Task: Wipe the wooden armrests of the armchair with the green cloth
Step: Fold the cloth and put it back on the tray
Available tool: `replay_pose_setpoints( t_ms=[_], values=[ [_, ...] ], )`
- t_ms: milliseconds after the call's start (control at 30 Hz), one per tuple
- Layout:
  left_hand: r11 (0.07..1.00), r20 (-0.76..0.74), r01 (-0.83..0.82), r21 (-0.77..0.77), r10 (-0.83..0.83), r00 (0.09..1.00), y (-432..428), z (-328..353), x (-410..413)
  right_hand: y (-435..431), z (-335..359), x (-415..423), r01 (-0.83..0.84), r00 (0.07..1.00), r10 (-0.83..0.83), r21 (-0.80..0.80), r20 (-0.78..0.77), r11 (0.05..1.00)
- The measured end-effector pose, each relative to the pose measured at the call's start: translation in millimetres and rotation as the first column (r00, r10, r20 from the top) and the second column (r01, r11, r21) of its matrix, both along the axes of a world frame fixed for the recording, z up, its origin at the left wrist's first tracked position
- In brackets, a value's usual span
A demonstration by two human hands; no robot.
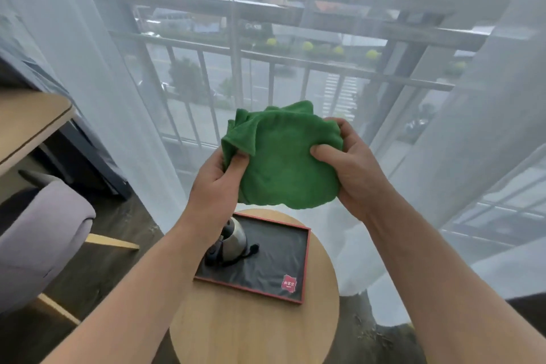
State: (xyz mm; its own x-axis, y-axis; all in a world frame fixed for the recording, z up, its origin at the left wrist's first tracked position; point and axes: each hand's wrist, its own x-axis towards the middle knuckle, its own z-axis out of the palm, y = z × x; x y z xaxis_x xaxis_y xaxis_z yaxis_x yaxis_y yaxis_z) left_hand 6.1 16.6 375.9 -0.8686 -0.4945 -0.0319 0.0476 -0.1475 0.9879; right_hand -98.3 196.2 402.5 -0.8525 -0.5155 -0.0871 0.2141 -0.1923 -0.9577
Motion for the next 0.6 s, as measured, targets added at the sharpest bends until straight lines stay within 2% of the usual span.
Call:
replay_pose_setpoints(
  t_ms=[100,200,367,600],
  values=[
    [0.997,0.02,0.072,0.022,-0.072,0.997,-13.2,-15.6,-13.0,-6.5,-16.4,-1.2,0.109,0.993,-0.108,0.036,-0.04,0.993],
    [0.991,0.048,0.124,0.048,-0.126,0.991,-21.9,-40.7,-18.9,-6.8,-46.7,1.3,0.176,0.984,-0.177,0.076,0.007,0.981],
    [0.99,0.218,0.139,0.033,-0.143,0.965,-21.8,-115.1,-26.8,-2.5,-126.0,5.0,0.252,0.959,-0.27,0.177,0.086,0.952],
    [0.986,0.527,0.149,-0.081,-0.084,0.845,2.9,-290.2,-37.0,6.6,-311.5,5.0,0.304,0.931,-0.364,0.548,0.0,0.779]
  ],
)
